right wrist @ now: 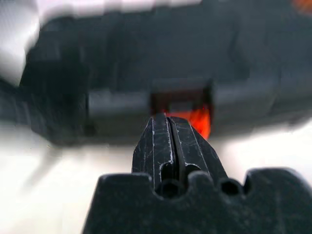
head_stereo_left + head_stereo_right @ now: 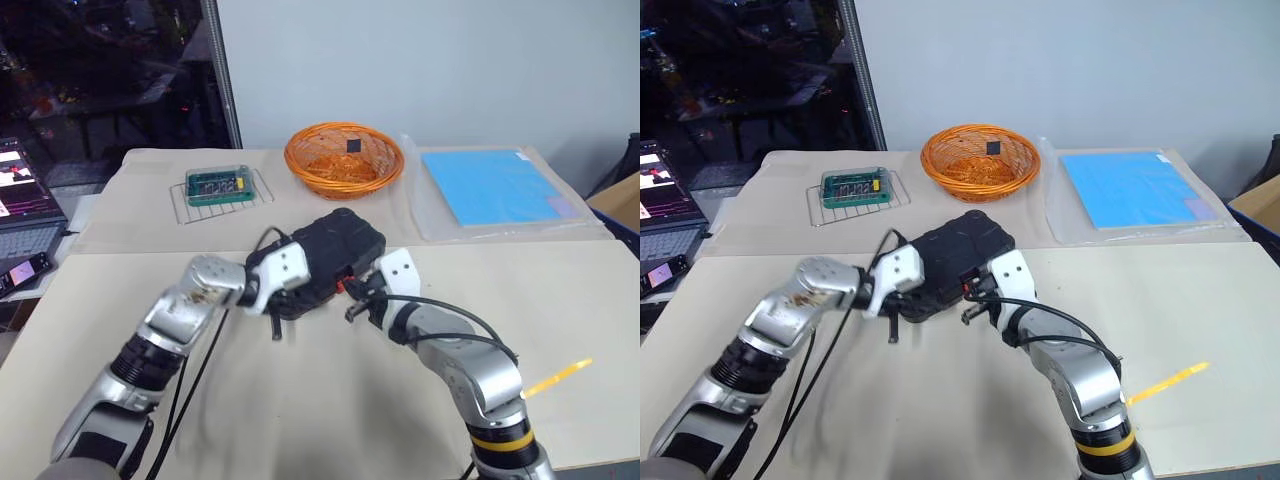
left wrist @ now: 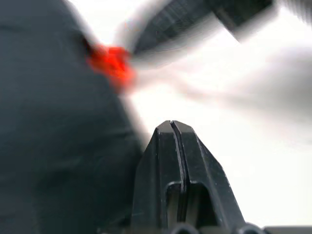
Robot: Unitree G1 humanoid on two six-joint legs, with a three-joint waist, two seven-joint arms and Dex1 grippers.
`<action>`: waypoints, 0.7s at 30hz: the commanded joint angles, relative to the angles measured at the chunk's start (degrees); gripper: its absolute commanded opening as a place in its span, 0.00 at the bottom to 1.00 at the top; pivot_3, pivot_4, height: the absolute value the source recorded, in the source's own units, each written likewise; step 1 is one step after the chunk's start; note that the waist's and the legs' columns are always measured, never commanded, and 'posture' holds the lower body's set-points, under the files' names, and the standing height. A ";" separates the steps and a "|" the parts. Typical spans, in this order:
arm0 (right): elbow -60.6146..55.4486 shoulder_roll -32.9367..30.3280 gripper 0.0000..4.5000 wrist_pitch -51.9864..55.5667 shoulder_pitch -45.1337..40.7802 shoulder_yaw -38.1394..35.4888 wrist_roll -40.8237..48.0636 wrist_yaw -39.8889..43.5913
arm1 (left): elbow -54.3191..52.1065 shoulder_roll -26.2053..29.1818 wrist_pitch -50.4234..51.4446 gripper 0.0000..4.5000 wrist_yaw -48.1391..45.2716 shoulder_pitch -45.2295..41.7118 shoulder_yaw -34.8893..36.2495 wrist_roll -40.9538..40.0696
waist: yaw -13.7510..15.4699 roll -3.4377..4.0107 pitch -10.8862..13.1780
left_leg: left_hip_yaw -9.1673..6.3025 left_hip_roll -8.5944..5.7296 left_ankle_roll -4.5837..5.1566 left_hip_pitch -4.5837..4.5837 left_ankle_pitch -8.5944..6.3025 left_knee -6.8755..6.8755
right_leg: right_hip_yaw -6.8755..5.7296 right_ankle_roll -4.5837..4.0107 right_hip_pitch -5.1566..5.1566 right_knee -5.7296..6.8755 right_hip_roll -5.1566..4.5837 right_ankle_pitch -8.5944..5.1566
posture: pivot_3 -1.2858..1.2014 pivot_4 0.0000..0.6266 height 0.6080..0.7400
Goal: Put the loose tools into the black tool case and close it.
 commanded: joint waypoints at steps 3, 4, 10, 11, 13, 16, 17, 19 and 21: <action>1.95 1.14 0.02 -2.86 -1.85 0.65 -0.57 0.40 | 2.08 1.53 2.78 0.00 0.88 0.78 -0.50 1.31 | 0.23 0.02 -0.02 | -0.03 0.02 -0.08 -0.21 0.07 -0.05 | 0.00 -0.07 -0.27 0.06 0.09 0.05 | 0.52 0.24 1.00; 2.25 1.06 0.02 -3.15 -1.77 0.94 -0.79 0.54 | 1.91 1.61 2.84 0.00 0.95 0.92 -0.44 1.23 | 0.27 0.02 -0.02 | -0.01 0.01 -0.09 -0.24 0.09 -0.05 | 0.02 -0.15 -0.32 0.10 0.12 0.18 | 0.52 0.24 1.00; -4.18 0.51 0.02 -2.51 1.62 -3.02 2.48 1.75 | -4.14 -2.06 0.47 0.00 -1.78 2.87 9.92 -11.16 | 0.15 0.02 0.00 | 0.08 0.01 -0.09 -0.35 0.09 -0.03 | 0.09 0.11 -0.49 0.10 0.16 0.14 | 0.52 0.24 1.00; -5.33 0.34 0.02 -2.42 2.32 -3.55 2.87 1.89 | -5.94 -2.57 2.08 0.00 -2.66 3.08 12.10 -14.62 | 0.25 -0.03 0.04 | 0.08 0.01 -0.09 -0.44 0.09 -0.04 | 0.10 0.13 -0.59 0.13 0.16 0.16 | 0.52 0.24 1.00; -9.13 0.27 0.02 -1.74 4.15 -5.98 4.87 2.40 | -9.47 -2.55 13.58 0.00 -3.15 1.73 18.03 -26.09 | 0.36 -0.15 0.20 | 0.03 0.01 -0.11 -0.74 0.12 0.04 | 0.06 -0.10 -0.78 0.24 0.19 0.32 | 0.52 0.24 1.00; -11.93 0.84 0.02 -0.23 5.20 -8.18 7.05 1.85 | -10.55 -1.63 17.49 0.00 -1.25 1.64 20.14 -29.17 | 0.41 -0.15 0.21 | 0.02 -0.01 -0.13 -0.78 0.13 0.05 | 0.03 -0.04 -0.78 0.27 0.18 0.28 | 0.52 0.24 1.00; -12.27 0.86 0.02 0.23 5.31 -8.42 7.37 1.48 | -10.45 -1.57 17.69 0.00 -0.07 1.56 20.33 -29.01 | 0.42 -0.15 0.21 | 0.02 -0.02 -0.14 -0.76 0.13 0.05 | 0.03 0.05 -0.74 0.25 0.18 0.23 | 0.52 0.24 1.00; -12.74 -0.40 0.02 1.95 6.18 -8.99 6.79 0.50 | -7.54 -3.06 15.46 0.00 5.72 -0.02 20.46 -25.05 | 0.43 -0.16 0.22 | 0.04 -0.07 -0.19 -0.67 0.16 0.05 | 0.05 0.26 -0.62 0.23 0.17 0.10 | 0.52 0.24 1.00; -12.50 -1.58 0.02 3.49 6.97 -9.26 5.86 -0.66 | -4.73 -3.61 12.87 0.00 10.48 -1.43 19.10 -20.41 | 0.74 -0.22 0.25 | 0.03 -0.11 -0.15 -0.67 0.15 0.06 | 0.05 0.28 -0.60 0.20 0.18 0.10 | 0.52 0.24 1.00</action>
